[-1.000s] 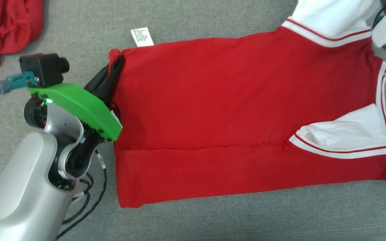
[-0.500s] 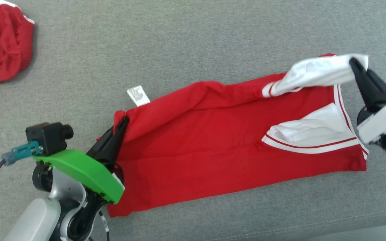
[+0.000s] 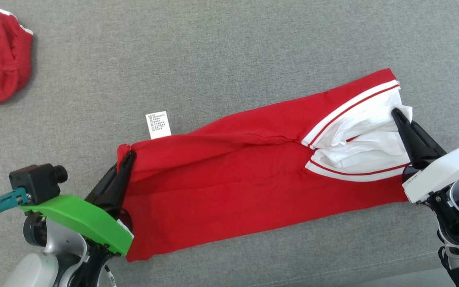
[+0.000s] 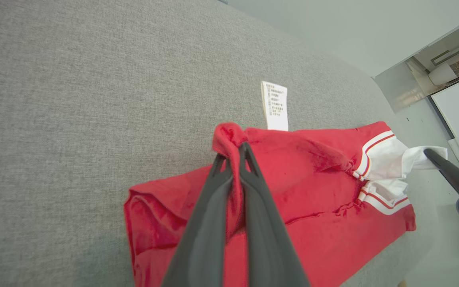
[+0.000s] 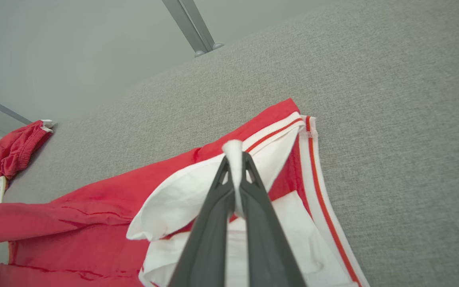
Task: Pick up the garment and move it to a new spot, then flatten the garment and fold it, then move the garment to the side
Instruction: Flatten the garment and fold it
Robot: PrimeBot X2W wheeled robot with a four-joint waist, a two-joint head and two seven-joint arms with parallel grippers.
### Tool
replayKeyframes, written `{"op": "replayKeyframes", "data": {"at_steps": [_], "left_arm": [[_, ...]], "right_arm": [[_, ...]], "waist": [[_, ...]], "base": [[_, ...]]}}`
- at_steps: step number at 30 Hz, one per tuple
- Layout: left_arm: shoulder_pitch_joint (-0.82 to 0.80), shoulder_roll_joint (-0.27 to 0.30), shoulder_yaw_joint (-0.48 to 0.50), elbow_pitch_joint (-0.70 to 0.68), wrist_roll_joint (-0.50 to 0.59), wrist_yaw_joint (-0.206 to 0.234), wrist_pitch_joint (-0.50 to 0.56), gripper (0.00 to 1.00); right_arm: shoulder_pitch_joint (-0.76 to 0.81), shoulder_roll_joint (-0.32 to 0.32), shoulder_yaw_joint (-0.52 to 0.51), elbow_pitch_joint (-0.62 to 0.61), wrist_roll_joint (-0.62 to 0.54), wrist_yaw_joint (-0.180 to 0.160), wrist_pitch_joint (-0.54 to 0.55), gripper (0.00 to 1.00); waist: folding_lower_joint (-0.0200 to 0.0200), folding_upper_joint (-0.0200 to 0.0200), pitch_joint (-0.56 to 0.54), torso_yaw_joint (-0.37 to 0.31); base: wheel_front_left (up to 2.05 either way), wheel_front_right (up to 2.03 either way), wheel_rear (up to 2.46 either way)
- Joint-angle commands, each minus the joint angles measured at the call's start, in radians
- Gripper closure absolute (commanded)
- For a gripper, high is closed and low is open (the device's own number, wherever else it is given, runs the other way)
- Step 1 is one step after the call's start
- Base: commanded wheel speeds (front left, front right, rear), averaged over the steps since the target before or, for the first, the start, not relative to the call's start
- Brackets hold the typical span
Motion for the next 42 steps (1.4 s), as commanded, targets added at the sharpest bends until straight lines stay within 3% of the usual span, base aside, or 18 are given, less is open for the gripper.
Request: {"op": "replayKeyframes", "data": {"at_steps": [1,20,21,22,23,24,25,27,28,31,34,38,42], "left_arm": [[0.017,0.007,0.001,-0.004,0.002,-0.006,-0.003,1.0],[0.06,0.063,-0.005,0.019,0.034,-0.021,-0.009,1.0],[0.067,0.064,-0.013,0.024,0.04,-0.025,-0.01,1.0],[0.077,0.067,-0.026,0.032,0.048,-0.032,-0.011,1.0],[0.085,0.067,-0.033,0.038,0.052,-0.036,-0.013,1.0],[0.092,0.068,-0.044,0.05,0.064,-0.042,-0.02,1.0],[0.094,0.068,-0.052,0.058,0.076,-0.047,-0.028,0.81],[0.1,0.069,-0.073,0.078,0.112,-0.061,-0.054,0.19],[0.108,0.071,-0.089,0.094,0.129,-0.068,-0.063,0.0],[0.128,0.078,-0.126,0.123,0.17,-0.085,-0.081,0.0],[0.148,0.068,-0.115,0.15,0.197,-0.061,-0.135,0.0],[0.166,0.027,-0.031,0.172,0.232,0.004,-0.308,0.0],[0.156,-0.03,0.029,0.194,0.297,0.047,-0.439,0.0]], "right_arm": [[0.017,0.004,-0.001,0.004,0.005,0.0,-0.01,1.0],[0.057,-0.007,0.019,0.01,0.027,0.0,0.038,1.0],[0.056,-0.009,0.02,0.018,0.023,0.0,0.044,0.91],[0.057,-0.014,0.027,0.026,0.023,0.0,0.054,0.69],[0.059,-0.019,0.027,0.031,0.018,0.0,0.061,0.61],[0.064,-0.025,0.022,0.04,0.011,0.0,0.066,0.0],[0.069,-0.027,0.017,0.053,0.011,0.0,0.077,0.0],[0.075,-0.04,0.012,0.071,-0.001,0.0,0.1,0.0],[0.076,-0.048,0.006,0.08,-0.006,0.0,0.117,0.0],[0.059,-0.059,-0.021,0.077,-0.004,0.0,0.144,0.0],[0.021,-0.061,-0.071,0.076,-0.015,0.0,0.154,0.0],[-0.044,-0.039,-0.126,0.126,-0.066,0.0,0.168,0.0],[-0.102,-0.013,-0.104,0.204,-0.113,0.0,0.197,0.0]], "waist": [[0.0,0.0,-0.002,0.001],[0.0,0.0,-0.009,-0.013],[0.0,0.0,-0.009,-0.014],[0.0,0.0,-0.01,-0.015],[0.0,0.0,-0.011,-0.015],[0.0,0.0,-0.013,-0.015],[0.0,0.0,-0.015,-0.015],[0.0,0.0,-0.018,-0.014],[0.0,0.0,-0.02,-0.014],[0.0,0.0,-0.026,-0.017],[0.0,0.0,-0.031,-0.021],[0.0,0.0,-0.033,-0.02],[0.0,0.0,-0.031,0.0]], "base": [[0.0,0.0,0.0],[0.0,0.0,0.0],[0.0,0.0,0.0],[0.0,0.0,0.0],[0.0,0.0,0.0],[0.0,0.0,0.0],[0.0,0.0,0.0],[0.0,0.0,0.0],[0.0,0.0,0.0],[0.0,0.0,0.0],[0.0,0.0,0.0],[0.0,0.0,0.0],[0.0,0.0,0.0]]}}
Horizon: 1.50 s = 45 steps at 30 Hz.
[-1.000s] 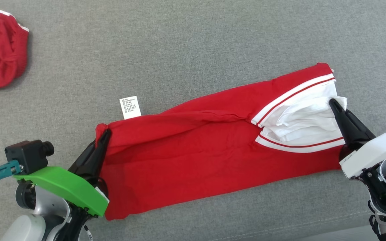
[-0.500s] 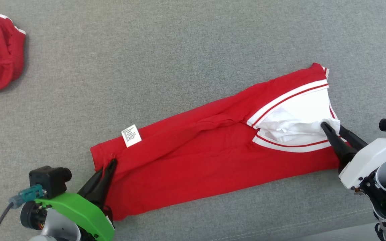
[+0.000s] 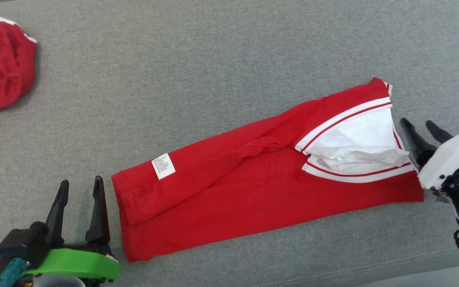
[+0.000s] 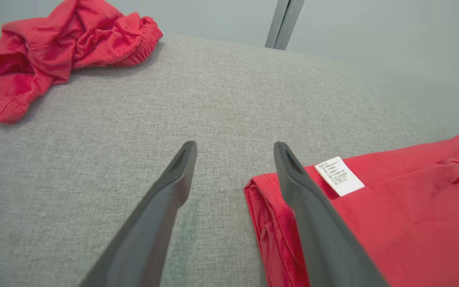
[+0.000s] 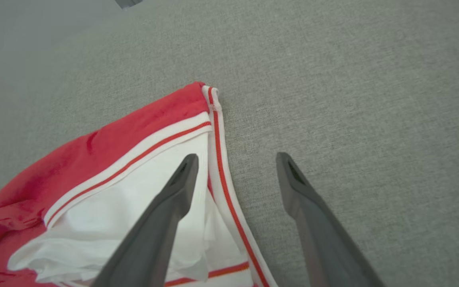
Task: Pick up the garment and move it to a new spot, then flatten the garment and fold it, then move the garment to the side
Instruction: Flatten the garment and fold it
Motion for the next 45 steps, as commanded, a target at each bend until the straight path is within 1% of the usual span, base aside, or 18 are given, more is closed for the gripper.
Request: {"op": "replayKeyframes", "data": {"at_steps": [1,4,6,9,11,12,13,15,16,19,23,27,29,32,34,38,42,45], "left_arm": [[0.0,-0.021,0.014,0.011,0.018,0.005,-0.013,0.0],[0.001,-0.07,0.049,0.034,0.071,-0.01,-0.023,0.0],[0.01,-0.118,0.085,0.043,0.108,-0.025,-0.022,0.0],[0.036,-0.184,0.134,0.063,0.155,-0.064,-0.022,0.0],[0.038,-0.226,0.17,0.069,0.188,-0.094,-0.022,0.0],[0.043,-0.244,0.186,0.075,0.199,-0.108,-0.022,0.0],[0.05,-0.264,0.204,0.085,0.218,-0.125,-0.022,0.0],[0.062,-0.297,0.234,0.103,0.249,-0.156,-0.022,0.0],[0.062,-0.313,0.249,0.109,0.259,-0.168,-0.022,0.0],[0.076,-0.351,0.294,0.132,0.306,-0.207,-0.022,0.0],[0.091,-0.385,0.337,0.16,0.348,-0.247,-0.022,0.0],[0.1,-0.399,0.361,0.179,0.368,-0.275,-0.022,0.0],[0.102,-0.402,0.369,0.185,0.367,-0.284,-0.022,0.0],[0.105,-0.404,0.361,0.192,0.341,-0.287,-0.022,0.0],[0.111,-0.404,0.35,0.195,0.327,-0.281,-0.022,0.0],[0.117,-0.404,0.327,0.201,0.3,-0.265,-0.022,0.0],[0.122,-0.403,0.31,0.201,0.293,-0.252,-0.022,0.0],[0.125,-0.403,0.31,0.198,0.295,-0.246,-0.022,0.0]], "right_arm": [[-0.02,0.008,0.016,0.028,-0.013,0.0,0.009,0.0],[-0.047,0.016,0.049,0.1,-0.04,0.0,0.023,0.0],[-0.055,0.011,0.072,0.15,-0.063,0.0,0.032,0.0],[-0.057,0.011,0.112,0.219,-0.082,0.0,0.055,0.0],[-0.055,0.013,0.139,0.252,-0.072,0.0,0.069,0.0],[-0.055,0.014,0.157,0.26,-0.061,0.001,0.077,0.05],[-0.056,0.015,0.174,0.266,-0.043,0.002,0.077,1.0],[-0.052,0.01,0.203,0.264,0.004,0.004,0.085,1.0],[-0.053,-0.001,0.196,0.261,0.02,0.004,0.072,1.0],[-0.053,-0.074,0.149,0.266,0.032,-0.001,0.032,1.0],[-0.06,-0.17,0.014,0.301,0.03,-0.001,0.006,1.0],[-0.064,-0.241,-0.15,0.329,0.014,0.0,0.004,1.0],[-0.059,-0.259,-0.207,0.313,0.009,0.0,0.021,1.0],[-0.052,-0.262,-0.241,0.246,0.022,0.0,0.056,1.0],[-0.037,-0.248,-0.225,0.191,0.036,0.0,0.078,1.0],[0.001,-0.206,-0.143,0.055,0.05,0.0,0.125,1.0],[0.04,-0.133,-0.014,-0.064,0.062,0.0,0.153,1.0],[0.064,-0.077,0.088,-0.103,0.064,0.0,0.152,1.0]], "waist": [[0.0,0.0,0.001,0.014],[0.0,0.0,0.001,0.03],[0.0,0.0,-0.001,0.043],[0.0,0.0,-0.004,0.061],[0.0,0.0,-0.008,0.07],[0.0,0.0,-0.01,0.074],[0.0,0.0,-0.015,0.078],[0.0,0.0,-0.027,0.081],[0.0,0.0,-0.033,0.082],[0.0,0.0,-0.058,0.083],[0.0,0.0,-0.089,0.091],[0.0,0.0,-0.111,0.105],[0.0,0.0,-0.122,0.111],[0.0,0.0,-0.137,0.115],[0.0,0.0,-0.148,0.115],[0.0,0.0,-0.166,0.106],[0.0,0.0,-0.178,0.094],[0.0,0.0,-0.18,0.086]], "base": [[0.0,0.0,0.0],[0.0,0.0,0.0],[0.0,0.0,0.0],[0.0,0.0,0.0],[0.0,0.0,0.0],[0.0,0.0,0.0],[0.0,0.0,0.0],[0.0,0.0,0.0],[0.0,0.0,0.0],[0.0,0.0,0.0],[0.0,0.0,0.0],[0.0,0.0,0.0],[0.0,0.0,0.0],[0.0,0.0,0.0],[0.0,0.0,0.0],[0.0,0.0,0.0],[0.0,0.0,0.0],[0.0,0.0,0.0]]}}
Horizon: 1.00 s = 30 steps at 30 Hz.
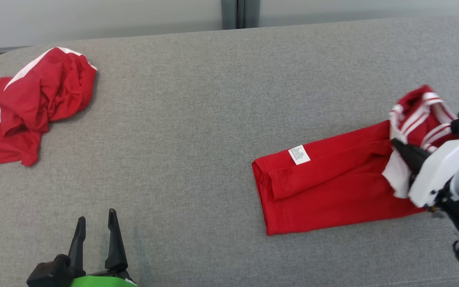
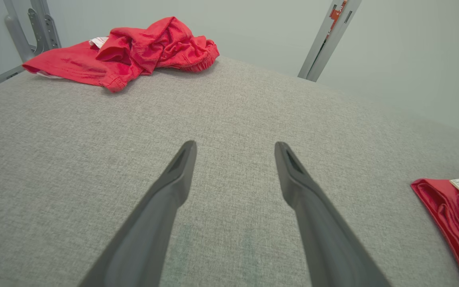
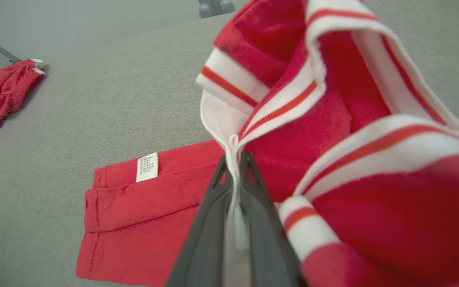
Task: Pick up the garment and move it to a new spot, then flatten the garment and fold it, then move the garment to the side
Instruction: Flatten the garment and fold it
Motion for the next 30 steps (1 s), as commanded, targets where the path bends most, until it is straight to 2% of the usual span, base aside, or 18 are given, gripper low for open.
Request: {"op": "replayKeyframes", "data": {"at_steps": [1,7,12,19,20,21,22,27,30], "left_arm": [[0.015,0.002,0.003,0.0,-0.001,0.005,-0.003,0.0],[0.007,0.002,0.003,0.011,0.019,-0.001,-0.003,0.0],[0.006,0.002,0.005,0.026,0.028,-0.004,-0.003,0.0],[-0.006,0.002,0.001,0.042,0.031,-0.006,-0.003,0.0],[-0.007,0.002,0.0,0.045,0.031,-0.006,-0.003,0.0],[-0.008,0.002,-0.001,0.048,0.031,-0.005,-0.003,0.0],[-0.008,0.002,-0.003,0.051,0.033,-0.005,-0.003,0.0],[0.012,0.002,0.003,0.061,0.04,0.0,-0.003,0.0],[0.027,0.002,0.008,0.063,0.045,0.0,-0.003,0.0]], "right_arm": [[0.02,0.028,0.046,-0.007,-0.011,-0.001,-0.006,1.0],[0.024,0.139,0.214,0.035,-0.047,-0.001,-0.059,1.0],[-0.005,0.225,0.273,0.107,-0.076,-0.001,-0.131,1.0],[-0.044,0.278,0.314,0.2,-0.101,-0.001,-0.195,1.0],[-0.049,0.284,0.318,0.208,-0.099,-0.001,-0.206,0.89],[-0.052,0.291,0.324,0.216,-0.092,-0.001,-0.222,0.52],[-0.051,0.297,0.331,0.223,-0.076,-0.001,-0.231,0.0],[-0.034,0.307,0.363,0.185,0.019,-0.001,-0.298,0.0],[-0.009,0.31,0.374,0.12,0.069,-0.001,-0.36,0.0]], "waist": [[0.0,0.0,-0.001,-0.008],[0.0,0.0,0.005,-0.015],[0.0,0.0,0.014,-0.02],[0.0,0.0,0.018,-0.023],[0.0,0.0,0.017,-0.023],[0.0,0.0,0.015,-0.022],[0.0,0.0,0.01,-0.021],[0.0,0.0,-0.022,-0.016],[0.0,0.0,-0.044,-0.013]], "base": [[0.0,0.0,0.0],[0.0,0.0,0.0],[0.0,0.0,0.0],[0.0,0.0,0.0],[0.0,0.0,0.0],[0.0,0.0,0.0],[0.0,0.0,0.0],[0.0,0.0,0.0],[0.0,0.0,0.0]]}}
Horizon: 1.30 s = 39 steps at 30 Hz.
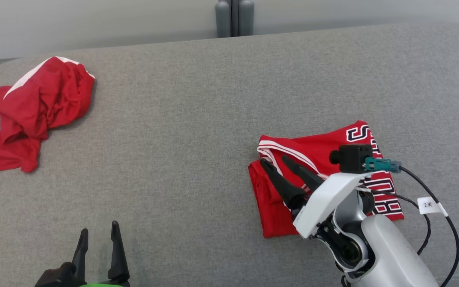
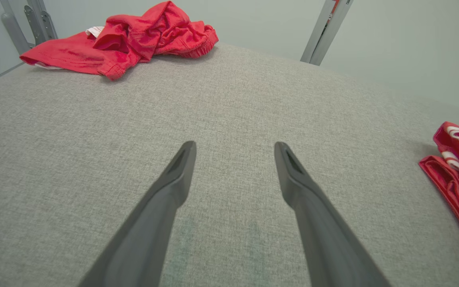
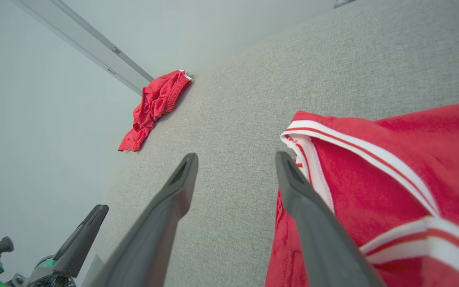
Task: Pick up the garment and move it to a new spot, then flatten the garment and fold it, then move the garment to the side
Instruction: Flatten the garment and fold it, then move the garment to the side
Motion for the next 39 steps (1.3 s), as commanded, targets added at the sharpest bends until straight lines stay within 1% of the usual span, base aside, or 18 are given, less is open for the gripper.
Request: {"op": "replayKeyframes", "data": {"at_steps": [1,6,8,10,11,14,16,19,23,30,39], "left_arm": [[0.022,0.002,0.002,0.0,0.009,0.002,-0.003,0.0],[0.039,0.002,-0.007,-0.005,0.001,0.01,-0.003,0.0],[0.047,0.002,-0.009,-0.008,-0.006,0.015,-0.003,0.0],[0.056,0.002,-0.015,-0.009,-0.007,0.019,-0.003,0.0],[0.061,0.002,-0.018,-0.009,-0.008,0.021,-0.003,0.0],[0.075,0.002,-0.026,-0.011,-0.002,0.021,-0.003,0.0],[0.083,0.002,-0.028,-0.012,0.007,0.019,-0.003,0.0],[0.09,0.002,-0.023,-0.013,0.025,0.014,-0.003,0.0],[0.096,0.002,-0.007,-0.018,0.043,-0.001,-0.003,0.0],[0.109,0.002,0.001,0.0,0.086,-0.039,-0.001,0.0],[0.117,0.002,0.01,-0.004,0.092,-0.05,-0.001,0.0]], "right_arm": [[0.019,-0.002,-0.001,-0.028,0.003,0.0,-0.033,0.0],[0.098,-0.054,-0.051,-0.119,-0.075,0.0,-0.19,0.0],[0.142,-0.062,-0.095,-0.124,-0.096,0.0,-0.25,0.0],[0.177,-0.099,-0.153,-0.107,-0.162,0.0,-0.323,0.0],[0.196,-0.103,-0.173,-0.092,-0.183,0.0,-0.354,0.0],[0.246,-0.147,-0.245,-0.02,-0.325,0.0,-0.474,0.0],[0.269,-0.171,-0.286,0.021,-0.445,0.0,-0.527,0.0],[0.309,-0.15,-0.343,0.054,-0.536,0.0,-0.549,0.0],[0.36,-0.134,-0.373,0.013,-0.612,0.0,-0.549,0.0],[0.418,-0.095,-0.39,-0.006,-0.623,-0.001,-0.549,0.0],[0.413,-0.081,-0.399,0.007,-0.605,-0.001,-0.549,0.0]], "waist": [[0.0,0.0,-0.021,0.005],[0.0,0.0,-0.06,0.01],[0.0,0.0,-0.076,0.009],[0.0,0.0,-0.091,0.009],[0.0,0.0,-0.099,0.009],[0.0,0.0,-0.127,0.011],[0.0,0.0,-0.146,0.014],[0.0,0.0,-0.163,0.02],[0.0,0.0,-0.175,0.029],[0.0,0.0,-0.196,0.042],[0.0,0.0,-0.197,0.043]], "base": [[0.0,0.0,0.0],[0.0,0.0,0.0],[0.0,0.0,0.0],[0.0,0.0,0.0],[0.0,0.0,0.0],[0.0,0.0,0.0],[0.0,0.0,0.0],[0.0,0.0,0.0],[0.0,0.0,0.0],[0.0,0.0,0.0],[0.0,0.0,0.0]]}}
